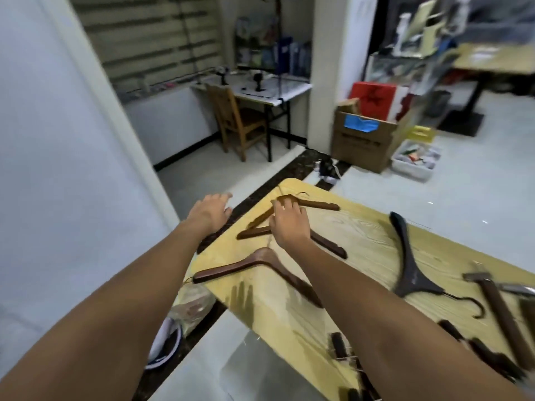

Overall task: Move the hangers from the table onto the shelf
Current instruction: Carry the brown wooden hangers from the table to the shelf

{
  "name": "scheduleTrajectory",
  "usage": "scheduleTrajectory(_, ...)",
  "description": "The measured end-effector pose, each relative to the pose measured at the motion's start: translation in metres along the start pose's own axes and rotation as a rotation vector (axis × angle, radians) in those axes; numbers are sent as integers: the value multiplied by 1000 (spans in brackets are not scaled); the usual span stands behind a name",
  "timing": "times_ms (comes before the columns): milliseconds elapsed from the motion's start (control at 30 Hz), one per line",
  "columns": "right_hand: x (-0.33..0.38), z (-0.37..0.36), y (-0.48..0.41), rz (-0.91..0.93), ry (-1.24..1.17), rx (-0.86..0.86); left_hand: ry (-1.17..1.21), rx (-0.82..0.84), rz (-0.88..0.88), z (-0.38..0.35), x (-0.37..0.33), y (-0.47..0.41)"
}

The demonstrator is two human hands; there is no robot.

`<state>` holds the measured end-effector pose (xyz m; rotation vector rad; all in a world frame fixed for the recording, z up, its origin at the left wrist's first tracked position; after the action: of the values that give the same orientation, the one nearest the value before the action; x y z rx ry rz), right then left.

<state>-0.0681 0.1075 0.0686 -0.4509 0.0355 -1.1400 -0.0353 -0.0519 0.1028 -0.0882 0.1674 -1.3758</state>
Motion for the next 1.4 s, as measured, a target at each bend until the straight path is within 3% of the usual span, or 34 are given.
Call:
scheduleTrajectory(267,-202,14,44,-430,159,27,85,116,-351,-80,-187,-56)
scheduleTrajectory(500,-286,2,115,-744,296,209,145,210,-580,-123,-292,-58)
scheduleTrajectory(633,-295,-22,136,-911,303,366,148,248,-644,-147,-309,-64)
scheduleTrajectory(900,-319,-63,178,-1270,154,410,160,256,-696,-187,-320,-81)
scheduleTrajectory(1067,-333,-88,200,-1327,97,433,179,294,-711,-211,-310,-82)
scheduleTrajectory(1400,-332,-111,203,-1521,-141,270,143,309,-652,-226,-278,-82)
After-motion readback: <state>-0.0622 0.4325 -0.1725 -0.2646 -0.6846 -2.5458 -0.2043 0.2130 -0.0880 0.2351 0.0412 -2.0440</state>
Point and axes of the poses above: each hand's wrist, its own y-axis away from the middle knuckle, its own z-axis out of the back of the hand, x = y × z, the point moved 9 cm from there along -y, towards the middle knuckle, and after that the axes turned 14 degrees about -x, right-handed, at the moved point
